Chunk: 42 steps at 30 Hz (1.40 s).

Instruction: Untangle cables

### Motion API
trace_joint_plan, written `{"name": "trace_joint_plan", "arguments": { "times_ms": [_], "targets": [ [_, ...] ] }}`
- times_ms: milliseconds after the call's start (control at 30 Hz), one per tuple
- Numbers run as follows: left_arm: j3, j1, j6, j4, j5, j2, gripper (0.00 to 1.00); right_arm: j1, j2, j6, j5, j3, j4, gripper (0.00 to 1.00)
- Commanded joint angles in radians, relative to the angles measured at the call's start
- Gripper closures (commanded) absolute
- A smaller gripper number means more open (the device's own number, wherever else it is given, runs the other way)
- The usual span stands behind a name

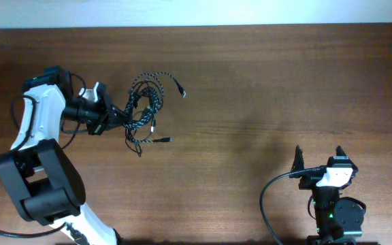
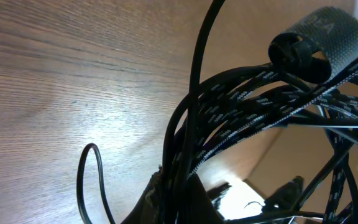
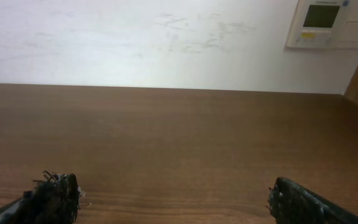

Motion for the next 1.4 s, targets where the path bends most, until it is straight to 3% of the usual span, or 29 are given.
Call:
{"name": "trace_joint_plan", "arguments": {
  "times_ms": [0, 33, 67, 100, 133, 167, 267, 367, 433, 533, 667, 700, 767, 900, 967, 1067, 1100, 1167, 1233, 1367],
  "targets": [
    [0.005, -0.061, 0.024, 0.014, -0.037, -0.045, 1.00, -0.001, -0.007, 0.019, -0.102, -0.008, 0.001, 0.01],
    [0.005, -0.086, 0.024, 0.040, -0.084, -0.045, 1.00, -0.001, -0.007, 0.093, -0.172, -0.008, 0.008, 0.01],
    [0.005, -0.121, 0.023, 0.084, -0.198, -0.045, 1.00, -0.001, -0.006, 0.320, -0.250, -0.008, 0.011, 0.01],
    [0.005, -0.136, 0.022, 0.098, -0.232, -0.045, 1.00, -0.001, -0.006, 0.447, -0.274, -0.008, 0.013, 0.01],
    [0.005, -0.153, 0.015, 0.113, -0.243, -0.045, 1.00, -0.001, -0.006, 0.684, -0.358, -0.008, 0.023, 0.01],
    [0.005, -0.166, 0.015, 0.124, -0.245, -0.045, 1.00, -0.001, -0.006, 0.830, -0.445, -0.008, 0.031, 0.01],
    [0.002, -0.172, 0.016, 0.126, -0.246, -0.044, 1.00, -0.001, -0.006, 1.167, -0.646, -0.008, 0.029, 0.01],
    [-0.001, -0.200, 0.097, 0.126, -0.245, -0.045, 1.00, -0.001, -0.006, 1.151, -0.623, -0.008, 0.041, 0.01],
    [-0.001, -0.273, 0.203, 0.118, -0.236, -0.045, 1.00, -0.001, -0.002, 0.895, -0.607, -0.006, 0.026, 0.03],
    [-0.001, -0.298, 0.203, 0.113, -0.222, -0.078, 1.00, -0.001, 0.024, 0.893, -0.606, 0.076, -0.063, 0.03],
    [-0.001, -0.305, 0.226, 0.124, -0.267, -0.278, 1.00, -0.001, 0.199, 0.851, -0.666, 0.289, -0.214, 0.03],
    [-0.002, -0.320, 0.225, 0.123, -0.295, -0.294, 1.00, -0.001, 0.266, 0.853, -0.787, 0.328, -0.168, 0.02],
    [-0.032, -0.395, 0.225, 0.122, -0.298, -0.296, 1.00, -0.001, 0.371, 0.854, -1.036, 0.332, 0.089, 0.01],
    [-0.032, -0.481, 0.225, 0.117, -0.375, -0.296, 1.00, 0.007, 0.451, 0.925, -1.033, 0.332, 0.116, 0.01],
    [-0.032, -0.487, 0.225, 0.108, -0.384, -0.296, 1.00, 0.076, 0.466, 0.923, -1.025, 0.332, 0.246, 0.01],
    [-0.032, -0.487, 0.225, 0.103, -0.398, -0.296, 1.00, 0.222, 0.504, 0.780, -0.946, 0.332, 0.299, 0.01],
    [-0.032, -0.487, 0.225, 0.103, -0.398, -0.296, 1.00, 0.253, 0.522, 0.773, -0.938, 0.332, 0.300, 0.04],
    [-0.032, -0.487, 0.225, 0.101, -0.398, -0.296, 1.00, 0.361, 0.603, 0.753, -0.908, 0.332, 0.327, 0.21],
    [-0.032, -0.487, 0.225, 0.097, -0.399, -0.296, 1.00, 0.422, 0.664, 0.719, -0.863, 0.332, 0.367, 0.27],
    [-0.032, -0.487, 0.225, 0.055, -0.428, -0.296, 1.00, 0.463, 0.792, 0.710, -0.842, 0.332, 0.561, 0.30]
  ]
}}
